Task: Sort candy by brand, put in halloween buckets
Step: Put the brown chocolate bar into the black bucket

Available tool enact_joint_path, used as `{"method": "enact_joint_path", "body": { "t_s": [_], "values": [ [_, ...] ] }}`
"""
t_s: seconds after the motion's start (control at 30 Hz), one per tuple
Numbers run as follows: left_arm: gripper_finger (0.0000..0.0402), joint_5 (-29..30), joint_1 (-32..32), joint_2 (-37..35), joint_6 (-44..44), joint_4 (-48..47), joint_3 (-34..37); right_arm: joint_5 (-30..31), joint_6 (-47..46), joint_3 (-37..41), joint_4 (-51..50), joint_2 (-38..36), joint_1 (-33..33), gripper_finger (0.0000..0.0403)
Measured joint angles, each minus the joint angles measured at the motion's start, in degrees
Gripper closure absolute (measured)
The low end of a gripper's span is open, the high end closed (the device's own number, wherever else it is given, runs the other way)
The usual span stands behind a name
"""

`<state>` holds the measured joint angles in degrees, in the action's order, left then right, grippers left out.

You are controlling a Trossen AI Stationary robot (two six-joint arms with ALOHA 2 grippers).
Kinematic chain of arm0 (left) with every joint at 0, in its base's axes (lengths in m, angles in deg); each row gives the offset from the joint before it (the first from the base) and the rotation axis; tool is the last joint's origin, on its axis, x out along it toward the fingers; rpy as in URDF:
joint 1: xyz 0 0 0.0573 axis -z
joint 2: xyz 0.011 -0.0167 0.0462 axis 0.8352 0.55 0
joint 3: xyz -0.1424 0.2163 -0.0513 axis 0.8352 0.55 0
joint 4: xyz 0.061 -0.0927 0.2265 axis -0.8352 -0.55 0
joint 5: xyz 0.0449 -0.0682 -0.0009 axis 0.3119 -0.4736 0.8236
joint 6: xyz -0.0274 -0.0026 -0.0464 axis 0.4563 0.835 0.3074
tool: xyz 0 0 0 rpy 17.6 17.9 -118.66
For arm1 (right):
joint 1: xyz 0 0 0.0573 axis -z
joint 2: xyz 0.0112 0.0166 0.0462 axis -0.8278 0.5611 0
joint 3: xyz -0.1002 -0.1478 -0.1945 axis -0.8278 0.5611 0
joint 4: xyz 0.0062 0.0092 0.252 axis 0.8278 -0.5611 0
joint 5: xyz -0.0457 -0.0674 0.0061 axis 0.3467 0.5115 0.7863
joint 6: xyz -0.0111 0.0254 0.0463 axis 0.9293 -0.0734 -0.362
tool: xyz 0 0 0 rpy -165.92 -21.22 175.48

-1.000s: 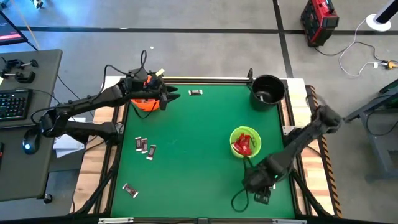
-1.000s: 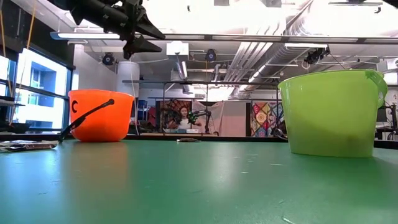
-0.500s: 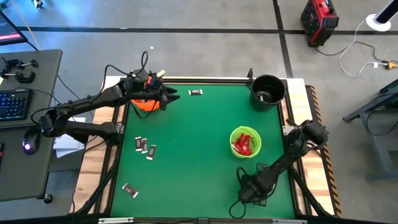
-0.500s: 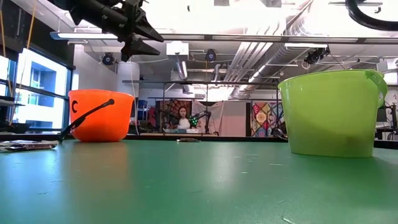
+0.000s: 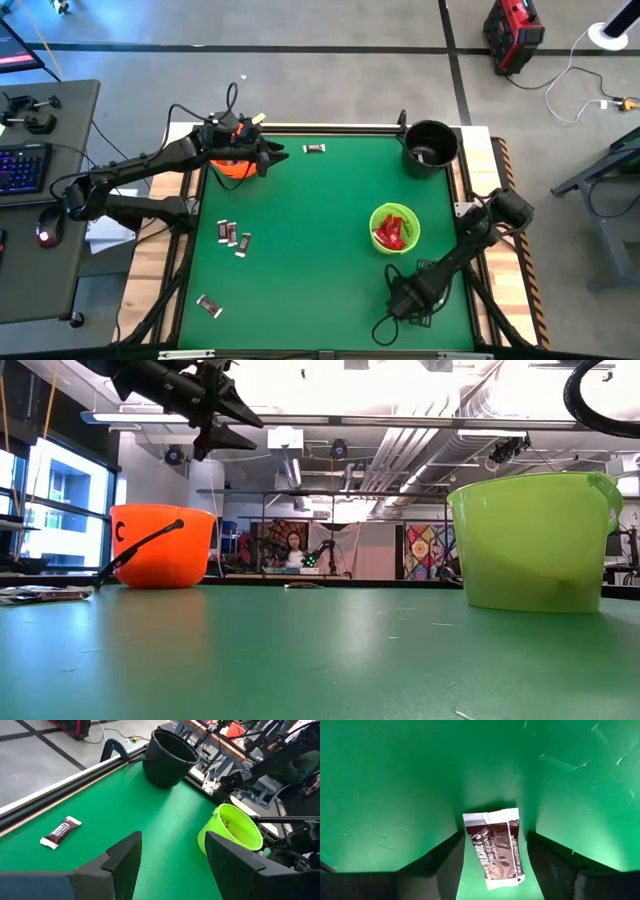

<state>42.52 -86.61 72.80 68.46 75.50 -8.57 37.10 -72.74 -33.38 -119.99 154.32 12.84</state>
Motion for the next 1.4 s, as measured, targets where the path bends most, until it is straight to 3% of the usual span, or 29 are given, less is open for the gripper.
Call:
{"method": "enact_joint_path", "body": {
  "t_s": [0.17, 0.43, 0.63, 0.9, 1.0, 1.17, 1.27, 1.33, 1.4],
  "values": [
    [0.0195, 0.02, 0.00, 0.00, 0.08, -0.10, 0.00, 0.02, 0.43, 0.24, 0.51, 0.03, -0.03, 0.0229],
    [0.0195, 0.02, 0.00, 0.00, -0.11, -0.07, 0.00, -0.50, 1.03, -1.16, -0.50, -0.35, -0.10, 0.0370],
    [0.0195, 0.02, 0.00, 0.00, -2.16, -0.08, 0.00, 1.54, -1.37, -1.91, -0.85, -6.42, -0.17, 0.0398],
    [0.0195, 0.04, -0.02, 0.00, -3.44, -0.01, 0.00, 2.11, -11.03, -3.08, -4.58, -25.10, 3.67, 0.0401],
    [0.0195, 0.04, -0.04, 0.00, -3.51, 0.01, 0.00, 10.72, -12.72, -5.75, -4.46, -32.83, 9.34, 0.0401],
    [0.0195, 0.04, -0.04, 0.00, -3.51, 0.01, 0.00, 40.39, -4.68, -9.65, -1.94, -43.18, 22.57, 0.0401],
    [0.0195, 0.04, -0.04, 0.00, -3.28, 0.03, 0.00, 53.87, 2.27, -9.46, -2.93, -47.43, 31.83, 0.0401],
    [0.0195, 0.07, -0.04, 0.00, -2.87, 0.07, 0.00, 58.58, 5.45, -8.77, -5.49, -49.43, 38.37, 0.0401],
    [0.0195, 0.05, -0.04, 0.00, -1.57, 0.53, 0.00, 59.40, 8.17, -8.16, -8.73, -50.15, 45.18, 0.0402]
  ]
}}
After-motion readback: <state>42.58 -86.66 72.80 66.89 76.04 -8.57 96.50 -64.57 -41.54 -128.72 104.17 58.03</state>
